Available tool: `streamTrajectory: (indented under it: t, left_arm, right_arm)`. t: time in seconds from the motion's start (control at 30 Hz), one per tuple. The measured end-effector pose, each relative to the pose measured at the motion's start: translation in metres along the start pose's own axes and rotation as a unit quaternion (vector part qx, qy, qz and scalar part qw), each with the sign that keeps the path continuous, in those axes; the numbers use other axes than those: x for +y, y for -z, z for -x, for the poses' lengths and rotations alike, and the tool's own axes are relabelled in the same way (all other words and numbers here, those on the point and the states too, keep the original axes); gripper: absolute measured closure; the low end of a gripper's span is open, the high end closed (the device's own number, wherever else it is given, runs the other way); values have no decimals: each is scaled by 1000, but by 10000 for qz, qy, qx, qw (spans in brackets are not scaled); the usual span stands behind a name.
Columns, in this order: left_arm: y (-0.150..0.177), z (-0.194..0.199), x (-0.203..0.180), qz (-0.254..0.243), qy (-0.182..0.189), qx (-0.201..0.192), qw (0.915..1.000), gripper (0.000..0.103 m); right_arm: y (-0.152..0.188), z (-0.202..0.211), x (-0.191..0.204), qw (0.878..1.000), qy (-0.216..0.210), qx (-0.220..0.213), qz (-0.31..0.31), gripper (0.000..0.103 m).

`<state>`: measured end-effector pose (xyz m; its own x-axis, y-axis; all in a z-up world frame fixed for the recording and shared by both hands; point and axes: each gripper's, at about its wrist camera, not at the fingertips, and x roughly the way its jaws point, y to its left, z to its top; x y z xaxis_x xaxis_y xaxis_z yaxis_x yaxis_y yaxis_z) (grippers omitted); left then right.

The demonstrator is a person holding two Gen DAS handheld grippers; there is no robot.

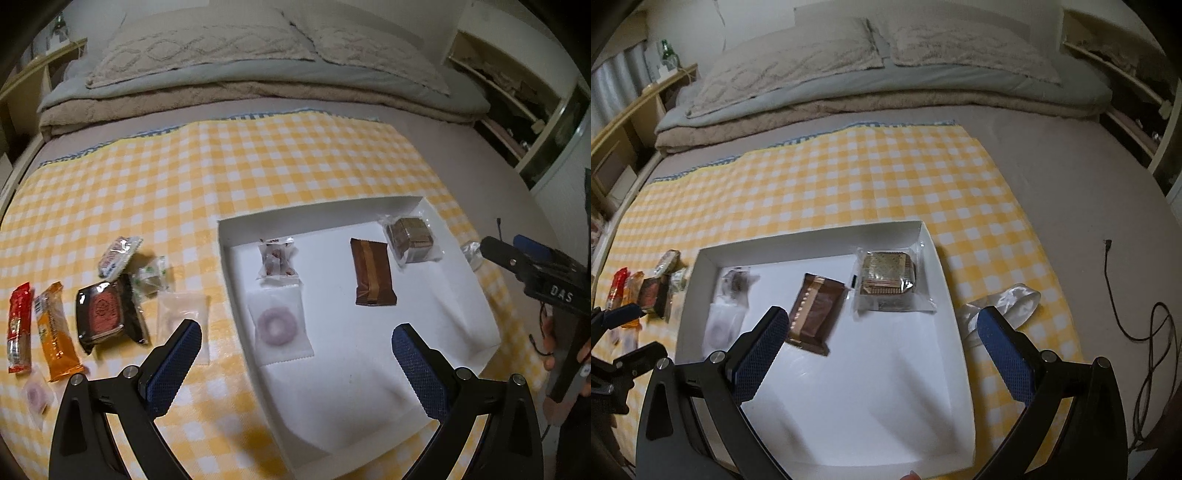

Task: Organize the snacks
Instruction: 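Move both tools back toward the remaining snacks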

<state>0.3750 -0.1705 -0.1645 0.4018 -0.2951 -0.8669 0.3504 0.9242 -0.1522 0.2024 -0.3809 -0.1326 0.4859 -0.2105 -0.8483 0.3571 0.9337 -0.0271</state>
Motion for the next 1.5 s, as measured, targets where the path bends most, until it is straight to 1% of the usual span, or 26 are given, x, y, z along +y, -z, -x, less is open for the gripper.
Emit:
streamTrajectory:
  t: [0.2, 0.33, 0.5, 0.63, 0.83, 1.23, 1.43, 1.5]
  left_arm:
    - [8, 36, 12, 115, -73, -271, 9995, 0]
    - [16, 65, 25, 259, -144, -473, 9984, 0]
    - [27, 98, 43, 367, -227, -685, 9967, 0]
    - [37, 124, 59, 396, -416, -841, 9948, 0]
    - [55, 149, 82, 444, -718, -929, 9921, 0]
    - [80, 188, 135, 702, -1198, -1026, 9850, 0]
    - [92, 196, 161, 702, -1417, -1008, 9823, 0]
    - [97, 197, 171, 743, -1487, -985, 9812, 0]
  right_arm:
    - [5, 30, 12, 9995, -156, -265, -34, 0]
    - [8, 42, 21, 9993, -145, -358, 12, 0]
    - [10, 59, 35, 9982, -252, -536, 25, 0]
    - [10, 69, 50, 9972, -371, -645, 96, 0]
    - [9, 80, 86, 9944, -655, -774, 299, 0]
    - [13, 74, 164, 9886, -1127, -735, 669, 0]
    - [20, 57, 206, 9873, -1219, -551, 853, 0]
    - [23, 51, 221, 9864, -1201, -479, 1012, 0]
